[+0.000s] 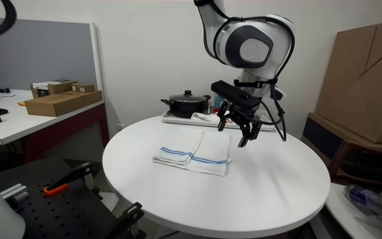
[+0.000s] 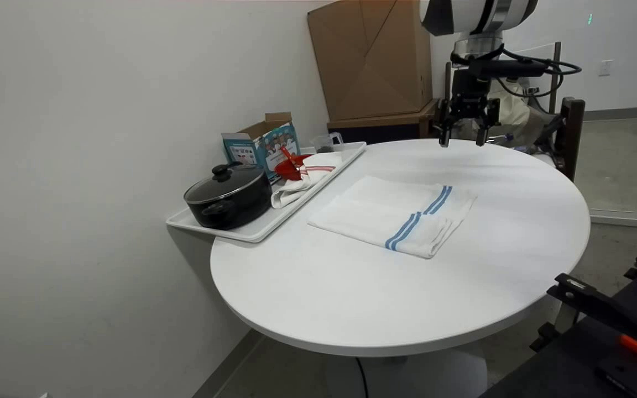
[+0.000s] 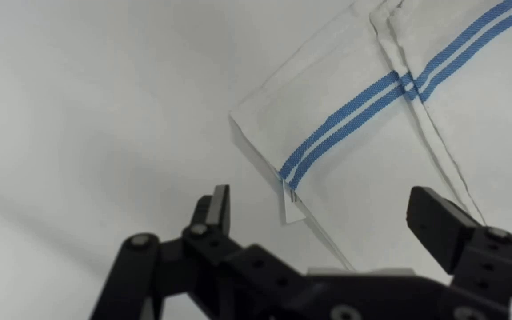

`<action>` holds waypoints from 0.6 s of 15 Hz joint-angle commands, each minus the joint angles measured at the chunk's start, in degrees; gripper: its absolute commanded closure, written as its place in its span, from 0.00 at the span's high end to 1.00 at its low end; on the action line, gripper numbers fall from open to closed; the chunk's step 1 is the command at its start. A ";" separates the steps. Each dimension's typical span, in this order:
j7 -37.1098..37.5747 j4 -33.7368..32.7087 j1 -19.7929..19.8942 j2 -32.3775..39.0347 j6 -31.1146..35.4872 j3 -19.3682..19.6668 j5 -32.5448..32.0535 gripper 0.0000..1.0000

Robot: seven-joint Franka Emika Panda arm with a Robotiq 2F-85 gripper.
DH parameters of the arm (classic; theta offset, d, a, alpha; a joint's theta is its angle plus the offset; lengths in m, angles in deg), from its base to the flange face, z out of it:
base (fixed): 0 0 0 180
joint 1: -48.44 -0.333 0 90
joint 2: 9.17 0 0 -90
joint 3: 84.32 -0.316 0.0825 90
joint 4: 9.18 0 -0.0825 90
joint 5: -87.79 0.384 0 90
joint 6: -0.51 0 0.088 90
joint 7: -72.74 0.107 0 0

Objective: Fold the white towel

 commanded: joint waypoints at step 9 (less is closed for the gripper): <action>2.09 -3.23 1.91 8.24 3.68 -1.41 -7.16 1.00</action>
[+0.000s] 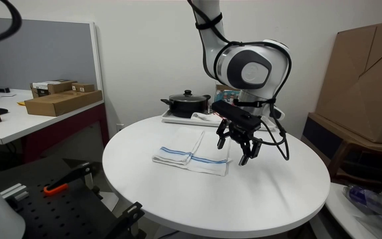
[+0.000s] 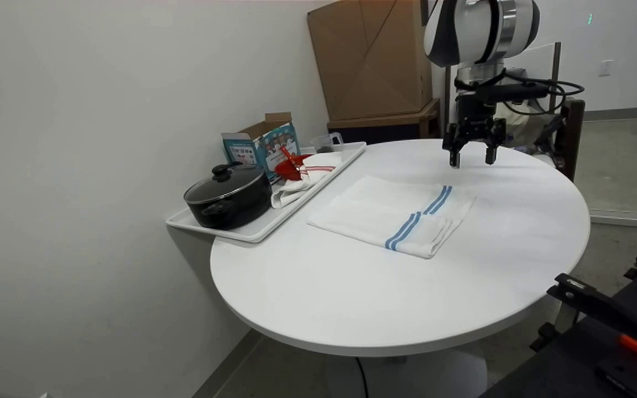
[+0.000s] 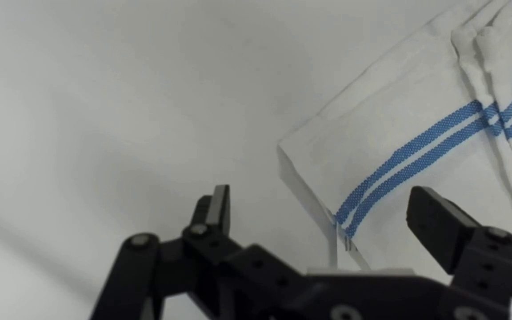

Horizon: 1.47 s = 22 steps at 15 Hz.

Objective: Fold the white towel

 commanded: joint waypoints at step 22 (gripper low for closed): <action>4.45 -0.88 -1.16 6.70 7.79 -1.46 -9.17 0.87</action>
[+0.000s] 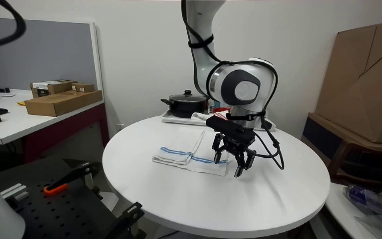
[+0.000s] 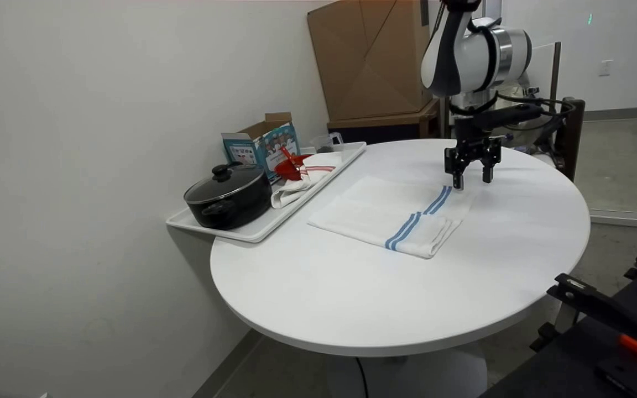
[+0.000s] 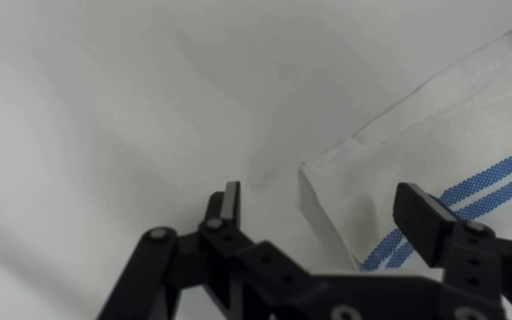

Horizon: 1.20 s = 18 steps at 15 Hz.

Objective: Fold the white towel

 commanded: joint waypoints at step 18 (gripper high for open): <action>5.23 -2.14 0.88 -0.17 2.39 -1.57 -2.02 0.08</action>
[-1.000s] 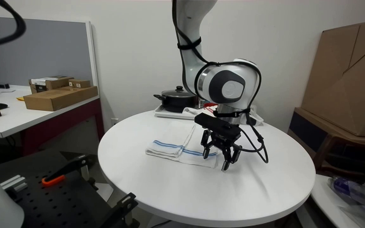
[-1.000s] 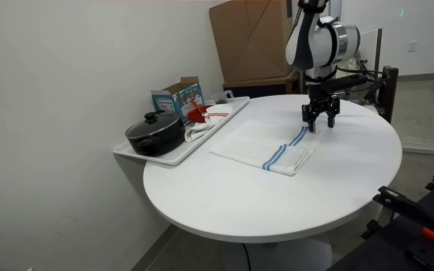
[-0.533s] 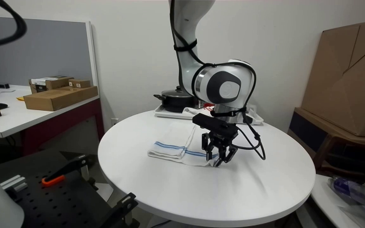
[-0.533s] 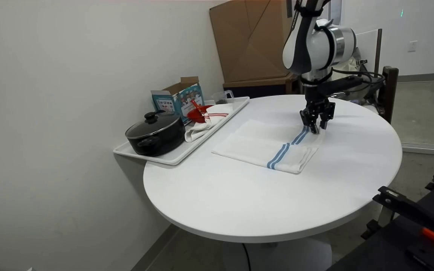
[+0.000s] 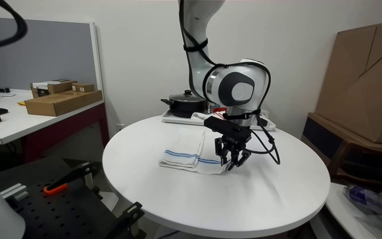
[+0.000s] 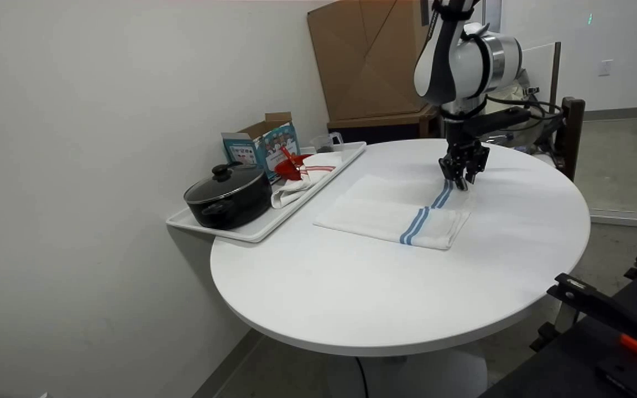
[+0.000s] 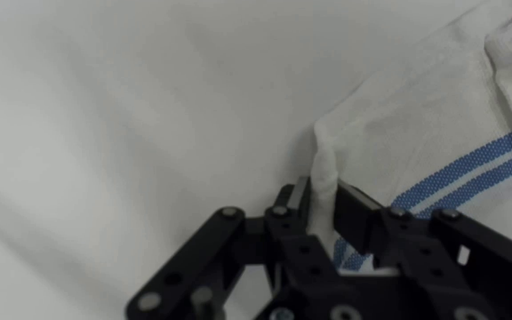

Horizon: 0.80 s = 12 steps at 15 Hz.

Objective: Fold the white towel

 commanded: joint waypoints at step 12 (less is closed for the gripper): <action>-1.35 -1.48 6.13 -6.72 -5.06 -5.47 6.95 0.08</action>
